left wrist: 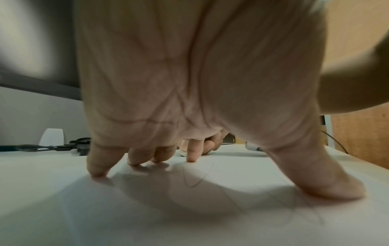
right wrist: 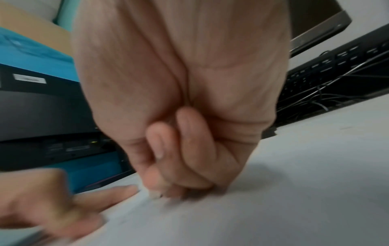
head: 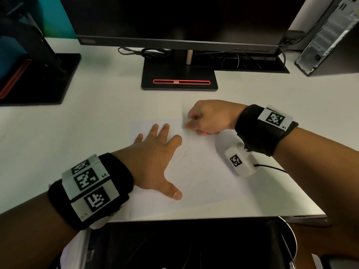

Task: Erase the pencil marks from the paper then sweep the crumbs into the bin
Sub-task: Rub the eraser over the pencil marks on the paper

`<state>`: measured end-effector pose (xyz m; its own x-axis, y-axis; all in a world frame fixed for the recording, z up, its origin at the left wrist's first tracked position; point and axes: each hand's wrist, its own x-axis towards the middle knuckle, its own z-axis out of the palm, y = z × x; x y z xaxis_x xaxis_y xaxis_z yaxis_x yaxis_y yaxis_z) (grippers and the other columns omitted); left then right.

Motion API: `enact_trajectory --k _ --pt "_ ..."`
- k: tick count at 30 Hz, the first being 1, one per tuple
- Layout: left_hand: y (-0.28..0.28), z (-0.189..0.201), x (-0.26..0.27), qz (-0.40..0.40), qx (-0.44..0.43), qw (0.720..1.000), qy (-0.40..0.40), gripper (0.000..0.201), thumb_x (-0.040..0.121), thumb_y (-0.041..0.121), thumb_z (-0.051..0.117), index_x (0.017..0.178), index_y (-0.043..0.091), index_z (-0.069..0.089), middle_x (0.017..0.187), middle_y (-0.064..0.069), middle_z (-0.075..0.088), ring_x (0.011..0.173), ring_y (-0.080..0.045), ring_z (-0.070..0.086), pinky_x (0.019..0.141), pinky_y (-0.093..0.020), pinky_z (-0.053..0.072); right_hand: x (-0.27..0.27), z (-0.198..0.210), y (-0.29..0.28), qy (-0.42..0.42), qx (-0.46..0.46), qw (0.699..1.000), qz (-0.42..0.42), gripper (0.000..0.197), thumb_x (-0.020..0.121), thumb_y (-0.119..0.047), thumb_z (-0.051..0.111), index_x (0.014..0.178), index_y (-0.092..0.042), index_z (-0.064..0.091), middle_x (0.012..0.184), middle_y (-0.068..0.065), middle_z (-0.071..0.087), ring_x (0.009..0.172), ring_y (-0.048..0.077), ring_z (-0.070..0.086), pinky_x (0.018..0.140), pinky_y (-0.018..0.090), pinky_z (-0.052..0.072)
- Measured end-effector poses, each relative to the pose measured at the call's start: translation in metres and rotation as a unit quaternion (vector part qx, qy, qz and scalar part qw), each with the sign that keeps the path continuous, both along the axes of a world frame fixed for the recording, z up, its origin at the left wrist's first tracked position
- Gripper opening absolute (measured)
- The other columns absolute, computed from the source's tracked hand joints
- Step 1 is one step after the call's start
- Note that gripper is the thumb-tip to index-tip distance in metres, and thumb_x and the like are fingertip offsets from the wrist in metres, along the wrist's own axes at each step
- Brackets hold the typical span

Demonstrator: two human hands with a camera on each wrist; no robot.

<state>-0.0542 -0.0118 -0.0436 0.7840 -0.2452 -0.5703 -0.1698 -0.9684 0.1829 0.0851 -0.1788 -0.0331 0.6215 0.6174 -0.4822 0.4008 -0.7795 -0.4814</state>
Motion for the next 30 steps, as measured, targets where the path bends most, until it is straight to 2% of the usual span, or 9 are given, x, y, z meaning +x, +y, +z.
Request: enact_trajectory --k 3,7,9,14,17,19,22,25,30 --pt "-0.001 0.000 0.001 -0.002 0.003 1.000 0.001 0.130 0.058 0.084 0.071 0.151 0.028 0.001 0.163 -0.004 -0.027 0.149 -0.031 -0.027 0.121 -0.057 0.002 -0.003 -0.001 -0.003 0.011 -0.002 1.000 0.011 0.034 0.098 -0.034 0.058 0.077 -0.009 0.065 0.064 0.004 0.060 0.052 0.018 0.046 0.046 0.023 0.042" --pt "-0.001 0.000 0.000 0.002 0.004 1.000 0.001 0.131 0.058 0.083 0.072 0.152 0.028 -0.001 0.163 -0.004 -0.028 0.148 -0.030 -0.028 0.121 -0.056 0.001 -0.004 0.001 -0.002 -0.041 -0.013 0.999 0.026 0.039 0.098 -0.037 0.056 0.075 -0.006 0.065 0.066 0.005 0.065 0.053 0.018 0.051 0.053 0.027 0.046" --pt "-0.001 0.000 0.000 0.000 0.003 1.000 0.001 0.131 0.058 0.084 0.071 0.152 0.028 -0.001 0.163 -0.004 -0.028 0.148 -0.031 -0.028 0.121 -0.057 0.001 -0.009 -0.001 -0.003 -0.012 -0.014 0.999 0.051 0.040 0.098 -0.036 0.056 0.077 -0.003 0.064 0.064 0.005 0.062 0.052 0.018 0.048 0.050 0.025 0.045" --pt "0.000 0.000 -0.001 0.002 0.004 1.000 0.001 0.131 0.058 0.083 0.072 0.153 0.029 -0.001 0.163 -0.004 -0.027 0.148 -0.030 -0.027 0.121 -0.057 0.001 -0.005 0.002 -0.007 -0.056 -0.007 0.998 0.023 0.040 0.098 -0.038 0.056 0.074 -0.007 0.064 0.074 0.015 0.070 0.053 0.018 0.051 0.054 0.028 0.046" --pt "0.000 0.000 0.000 0.001 0.000 1.000 0.001 0.132 0.058 0.083 0.072 0.153 0.028 -0.001 0.163 -0.004 -0.027 0.148 -0.030 -0.028 0.121 -0.057 0.001 -0.012 -0.001 -0.007 -0.021 -0.012 0.998 0.057 0.037 0.098 -0.037 0.057 0.071 -0.012 0.061 0.063 0.006 0.061 0.050 0.017 0.047 0.052 0.027 0.045" --pt "-0.001 0.000 0.000 0.001 0.002 1.000 0.003 0.132 0.058 0.083 0.071 0.153 0.028 -0.002 0.163 -0.004 -0.027 0.148 -0.030 -0.028 0.121 -0.056 0.001 -0.007 0.001 -0.012 -0.025 -0.004 0.999 0.032 0.038 0.098 -0.037 0.057 0.070 -0.012 0.061 0.060 0.002 0.057 0.049 0.016 0.045 0.053 0.029 0.045" --pt "0.000 0.000 0.000 0.002 0.002 1.000 0.002 0.132 0.058 0.083 0.072 0.153 0.028 -0.001 0.163 -0.004 -0.028 0.148 -0.031 -0.028 0.121 -0.057 0.001 -0.007 0.002 -0.012 -0.056 -0.008 0.998 0.030 0.041 0.098 -0.039 0.055 0.073 -0.007 0.063 0.064 0.007 0.062 0.053 0.017 0.050 0.059 0.034 0.049" --pt "-0.001 -0.001 0.001 0.002 0.000 1.000 0.002 0.132 0.057 0.083 0.072 0.152 0.028 0.000 0.163 -0.005 -0.027 0.148 -0.031 -0.028 0.121 -0.057 0.001 -0.014 -0.002 -0.011 -0.033 -0.008 0.998 0.060 0.039 0.098 -0.038 0.056 0.072 -0.010 0.062 0.062 0.004 0.060 0.051 0.016 0.048 0.055 0.031 0.046" --pt "0.000 0.000 0.000 0.003 -0.002 1.000 0.003 0.131 0.058 0.082 0.073 0.153 0.028 0.001 0.163 -0.005 -0.027 0.148 -0.030 -0.027 0.121 -0.057 0.001 -0.007 0.000 -0.019 -0.053 -0.005 0.998 0.017 0.040 0.097 -0.038 0.056 0.074 -0.006 0.064 0.063 0.005 0.062 0.051 0.018 0.049 0.057 0.033 0.048"
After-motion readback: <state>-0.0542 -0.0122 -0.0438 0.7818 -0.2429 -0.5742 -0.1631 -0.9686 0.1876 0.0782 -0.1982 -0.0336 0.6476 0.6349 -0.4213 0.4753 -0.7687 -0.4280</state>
